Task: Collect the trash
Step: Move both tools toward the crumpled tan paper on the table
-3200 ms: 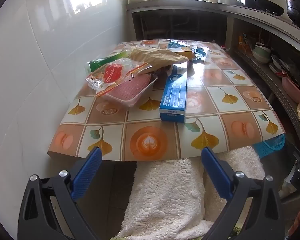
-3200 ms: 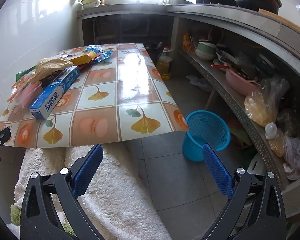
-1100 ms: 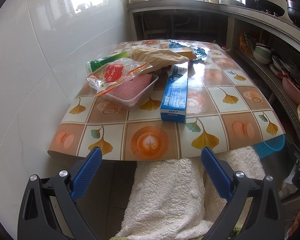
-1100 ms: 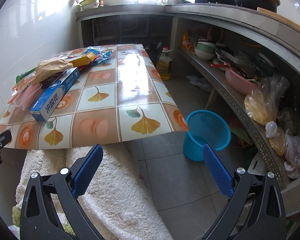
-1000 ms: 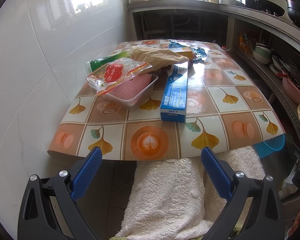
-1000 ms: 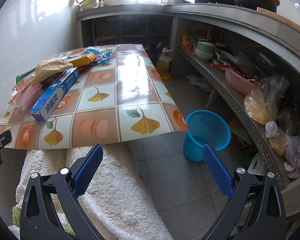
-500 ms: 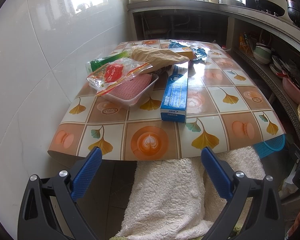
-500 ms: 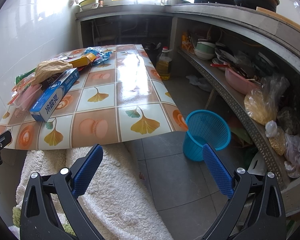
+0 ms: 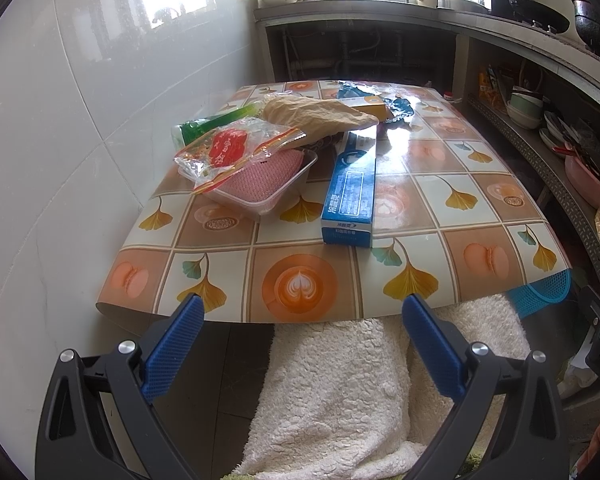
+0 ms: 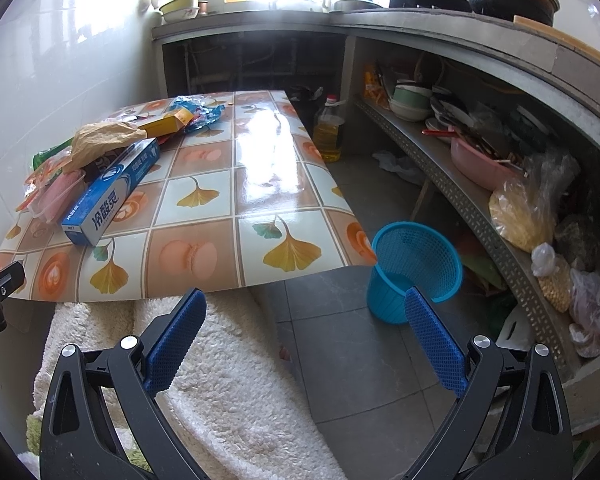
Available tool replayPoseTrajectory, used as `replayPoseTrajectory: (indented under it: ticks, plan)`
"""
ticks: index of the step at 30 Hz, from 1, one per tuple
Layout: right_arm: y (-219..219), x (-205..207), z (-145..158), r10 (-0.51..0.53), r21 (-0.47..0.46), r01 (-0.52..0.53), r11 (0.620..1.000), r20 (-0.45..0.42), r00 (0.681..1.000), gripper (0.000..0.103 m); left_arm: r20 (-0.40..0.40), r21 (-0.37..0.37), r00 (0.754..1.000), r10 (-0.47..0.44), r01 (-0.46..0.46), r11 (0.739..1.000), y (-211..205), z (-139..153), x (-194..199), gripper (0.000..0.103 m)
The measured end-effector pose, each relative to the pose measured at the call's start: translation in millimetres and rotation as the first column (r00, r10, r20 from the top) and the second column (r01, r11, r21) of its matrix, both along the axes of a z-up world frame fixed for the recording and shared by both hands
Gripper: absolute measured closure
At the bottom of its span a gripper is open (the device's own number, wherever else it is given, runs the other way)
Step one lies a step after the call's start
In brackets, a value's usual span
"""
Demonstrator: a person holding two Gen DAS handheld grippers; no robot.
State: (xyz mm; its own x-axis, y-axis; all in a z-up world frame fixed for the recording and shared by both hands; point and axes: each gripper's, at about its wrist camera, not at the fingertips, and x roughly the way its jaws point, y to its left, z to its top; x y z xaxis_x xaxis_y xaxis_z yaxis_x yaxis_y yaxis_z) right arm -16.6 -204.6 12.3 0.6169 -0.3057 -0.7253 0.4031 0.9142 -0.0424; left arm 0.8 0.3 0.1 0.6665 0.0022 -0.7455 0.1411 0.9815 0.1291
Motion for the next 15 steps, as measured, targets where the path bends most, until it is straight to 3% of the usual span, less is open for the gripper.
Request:
replayPoseTrajectory:
  ticks: [15]
  plan:
    - [-3, 44, 17, 0.067, -0.016, -0.066, 0.998, 0.030, 0.997, 0.008, -0.001, -0.017, 0.999, -0.049, 0.049, 0.999, 1, -1, 43, 0.006]
